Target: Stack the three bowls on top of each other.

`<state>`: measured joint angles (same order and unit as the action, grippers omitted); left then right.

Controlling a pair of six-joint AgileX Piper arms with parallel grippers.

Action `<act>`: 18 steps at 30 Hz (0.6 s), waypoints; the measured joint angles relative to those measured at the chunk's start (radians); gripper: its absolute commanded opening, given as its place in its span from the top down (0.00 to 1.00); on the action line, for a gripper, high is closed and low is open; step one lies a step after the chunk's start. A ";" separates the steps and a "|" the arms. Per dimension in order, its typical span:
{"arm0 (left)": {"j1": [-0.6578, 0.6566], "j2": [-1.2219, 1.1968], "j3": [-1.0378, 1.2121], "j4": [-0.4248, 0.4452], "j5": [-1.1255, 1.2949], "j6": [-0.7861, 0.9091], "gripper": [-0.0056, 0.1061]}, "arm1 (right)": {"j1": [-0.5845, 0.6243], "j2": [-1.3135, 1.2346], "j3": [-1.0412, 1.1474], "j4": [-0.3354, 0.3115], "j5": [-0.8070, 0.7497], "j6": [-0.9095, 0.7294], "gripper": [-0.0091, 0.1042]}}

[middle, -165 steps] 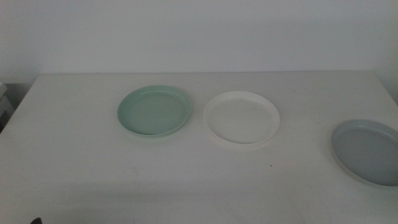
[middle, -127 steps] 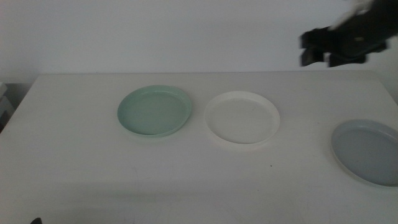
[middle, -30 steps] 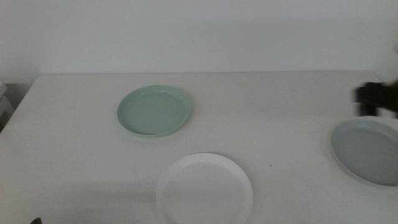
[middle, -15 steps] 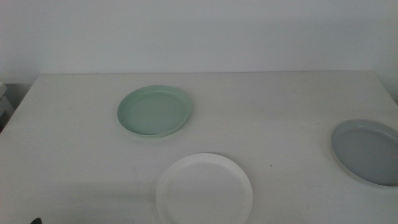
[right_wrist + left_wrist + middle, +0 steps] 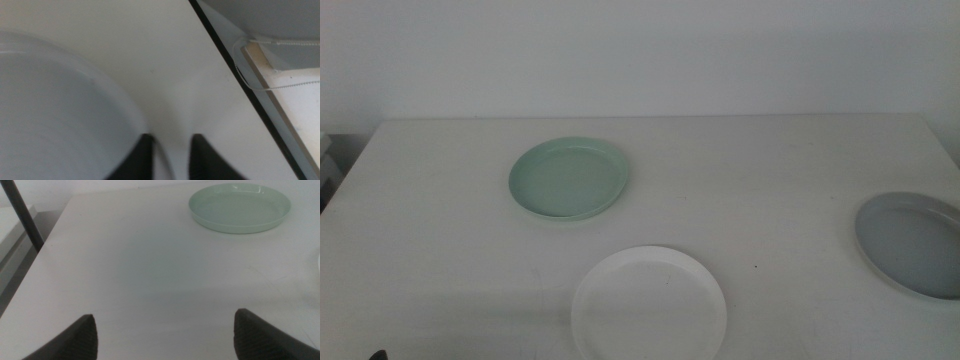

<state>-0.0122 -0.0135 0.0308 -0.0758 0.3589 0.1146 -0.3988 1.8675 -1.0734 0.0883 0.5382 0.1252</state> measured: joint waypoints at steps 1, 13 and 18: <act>0.000 0.000 0.000 0.000 0.000 0.000 0.01 | 0.000 0.000 0.000 0.004 0.000 0.000 0.93; 0.000 0.000 0.000 0.000 0.000 0.000 0.01 | 0.208 -0.320 0.001 0.056 0.100 -0.025 0.93; 0.000 0.000 0.000 0.000 0.000 0.000 0.01 | 0.447 -0.441 0.001 0.076 0.161 -0.033 0.93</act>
<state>-0.0122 -0.0135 0.0308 -0.0758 0.3589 0.1146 0.0481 1.4262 -1.0725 0.1641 0.6990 0.0918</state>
